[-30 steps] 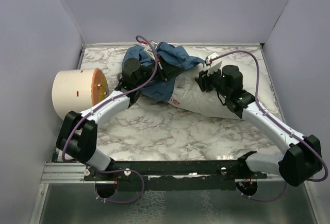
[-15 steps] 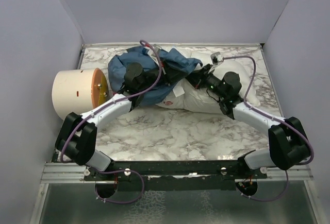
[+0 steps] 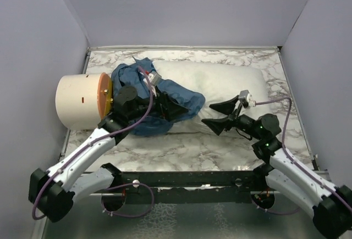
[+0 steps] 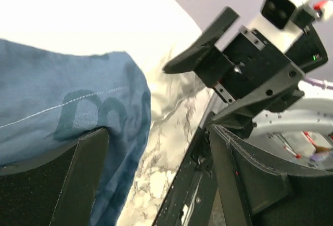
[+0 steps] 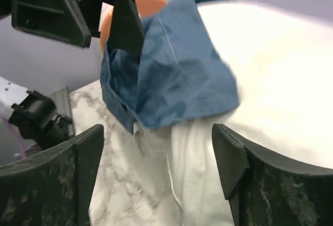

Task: Put the pillow into the pillowcase
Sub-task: Stuff the pillow into the pillowcase.

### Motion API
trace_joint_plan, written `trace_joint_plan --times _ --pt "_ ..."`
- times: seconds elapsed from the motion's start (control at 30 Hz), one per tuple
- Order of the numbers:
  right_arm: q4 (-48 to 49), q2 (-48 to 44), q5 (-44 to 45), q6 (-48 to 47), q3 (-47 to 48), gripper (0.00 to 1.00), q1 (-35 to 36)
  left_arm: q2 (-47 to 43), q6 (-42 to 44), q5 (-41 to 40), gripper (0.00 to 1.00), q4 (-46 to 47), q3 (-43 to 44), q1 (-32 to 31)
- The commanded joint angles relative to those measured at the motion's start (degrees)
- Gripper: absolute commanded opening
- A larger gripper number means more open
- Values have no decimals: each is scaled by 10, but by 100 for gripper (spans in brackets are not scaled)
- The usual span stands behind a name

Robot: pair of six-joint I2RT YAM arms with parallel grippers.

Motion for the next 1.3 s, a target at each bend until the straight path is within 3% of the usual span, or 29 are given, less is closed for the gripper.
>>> trace_joint_plan --times 0.0,0.07,0.23,0.4,0.57,0.77,1.0,1.27 --pt "-172 -113 83 -96 59 90 -2 -64 84 -84 81 -216 98 11" --pt "-195 -96 114 -114 103 94 -2 -49 101 -113 81 -268 148 17" --pt "-202 46 125 -114 213 95 -3 42 161 -169 81 -341 271 61" --pt "-176 161 98 -73 276 95 -6 144 191 -192 82 -354 375 151" --pt "-181 208 82 -57 290 95 -10 208 192 -203 84 -353 428 201" --pt "-193 227 92 -67 292 96 -26 230 157 -220 87 -358 416 225" --pt "-216 274 89 -82 303 95 -34 205 72 -243 88 -320 329 235" --pt "-207 319 80 -81 292 95 -34 199 10 -251 92 -321 323 234"
